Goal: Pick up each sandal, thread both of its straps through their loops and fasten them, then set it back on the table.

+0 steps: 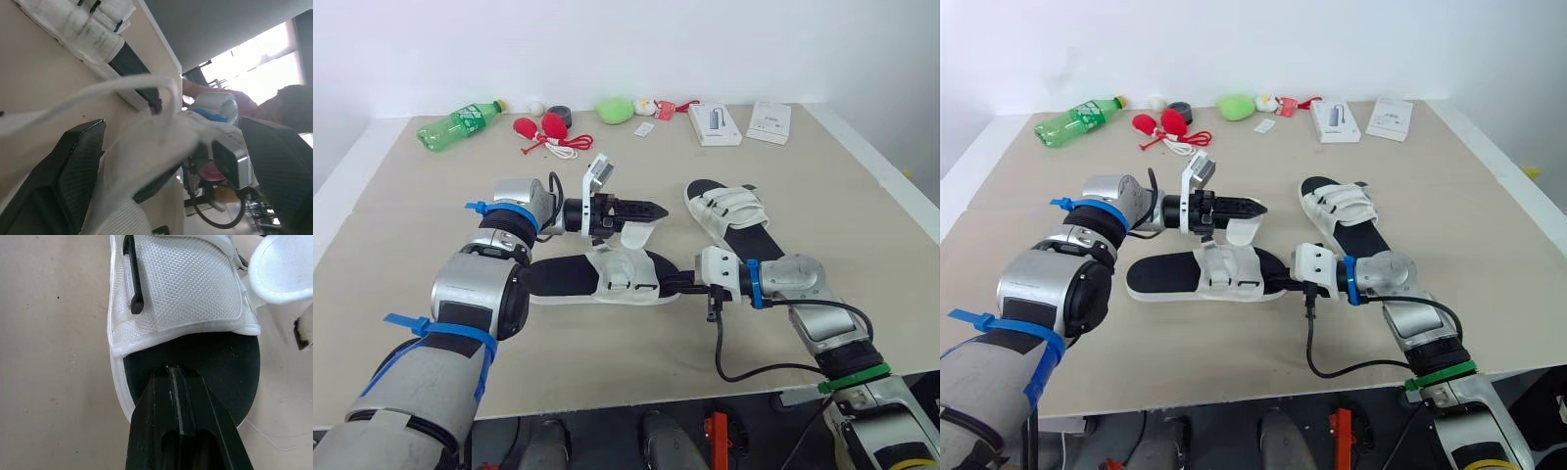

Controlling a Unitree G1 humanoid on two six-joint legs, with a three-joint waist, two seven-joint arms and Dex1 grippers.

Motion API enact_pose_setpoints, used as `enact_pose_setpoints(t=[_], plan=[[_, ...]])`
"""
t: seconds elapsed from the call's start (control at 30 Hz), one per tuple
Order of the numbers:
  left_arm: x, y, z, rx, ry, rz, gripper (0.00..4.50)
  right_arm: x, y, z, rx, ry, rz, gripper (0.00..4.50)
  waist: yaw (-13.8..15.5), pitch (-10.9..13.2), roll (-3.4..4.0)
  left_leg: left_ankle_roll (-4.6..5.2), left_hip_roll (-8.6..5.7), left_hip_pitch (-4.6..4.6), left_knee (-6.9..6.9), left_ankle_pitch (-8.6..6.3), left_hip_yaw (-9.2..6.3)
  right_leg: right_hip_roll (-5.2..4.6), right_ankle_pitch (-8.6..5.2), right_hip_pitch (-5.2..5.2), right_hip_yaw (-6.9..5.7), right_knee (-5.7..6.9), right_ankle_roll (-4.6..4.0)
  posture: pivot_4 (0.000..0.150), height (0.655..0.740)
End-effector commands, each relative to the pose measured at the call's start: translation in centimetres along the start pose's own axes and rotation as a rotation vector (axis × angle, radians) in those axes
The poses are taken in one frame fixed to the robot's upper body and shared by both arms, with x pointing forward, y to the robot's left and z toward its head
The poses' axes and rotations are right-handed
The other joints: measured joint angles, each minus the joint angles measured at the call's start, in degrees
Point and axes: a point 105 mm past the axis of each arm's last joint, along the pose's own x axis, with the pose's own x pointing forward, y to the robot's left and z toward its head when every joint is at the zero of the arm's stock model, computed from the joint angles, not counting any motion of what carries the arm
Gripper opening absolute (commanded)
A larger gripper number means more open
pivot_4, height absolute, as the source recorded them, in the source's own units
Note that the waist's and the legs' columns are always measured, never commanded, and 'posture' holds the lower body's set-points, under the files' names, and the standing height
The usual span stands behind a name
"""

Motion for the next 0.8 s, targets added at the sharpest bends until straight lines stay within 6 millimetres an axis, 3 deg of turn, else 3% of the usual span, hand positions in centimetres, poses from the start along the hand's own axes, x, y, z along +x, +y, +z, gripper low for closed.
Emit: enact_pose_setpoints(t=[0.03,0.37,0.47,0.7,0.8], plan=[[0.8,-1.8,1.1,0.007,-0.03,-0.08,4.47,-0.1,0.5,-1.5,0.029,0.064,0.021,0.0,0.0,0.0,0.0,0.0,0.0,0.0,0.0,0.0,0.0,0.0,0.0,0.0,0.0,0.0,0.0,0.15,0.74],[1.9,-1.2,0.5,0.064,0.003,-0.034,4.47,-0.2,0.7,-1.7,0.027,0.068,0.024,0.0,0.0,0.0,0.0,0.0,0.0,0.01,0.0,0.0,0.0,0.0,0.0,0.0,0.0,0.0,0.0,0.15,0.74],[2.0,-0.8,0.5,0.082,0.005,-0.007,3.53,-0.3,0.8,-1.7,0.027,0.069,0.023,0.0,0.0,0.0,0.0,0.0,0.0,0.01,0.01,0.0,0.0,-0.01,0.01,0.02,0.0,0.0,0.01,0.15,0.74],[2.0,-0.4,1.5,0.19,-0.025,0.053,0.13,-0.3,0.9,-1.8,0.022,0.073,0.024,0.0,0.0,0.0,0.0,0.0,0.0,0.01,0.01,0.0,0.0,0.0,0.01,0.02,0.0,0.0,0.01,0.15,0.74],[2.0,-0.6,1.8,0.26,-0.022,0.056,0.13,-0.3,0.9,-1.7,0.022,0.072,0.024,0.0,0.0,0.0,0.0,0.0,0.0,0.01,0.01,0.0,0.0,0.0,0.01,0.02,0.0,0.0,0.01,0.15,0.74]])
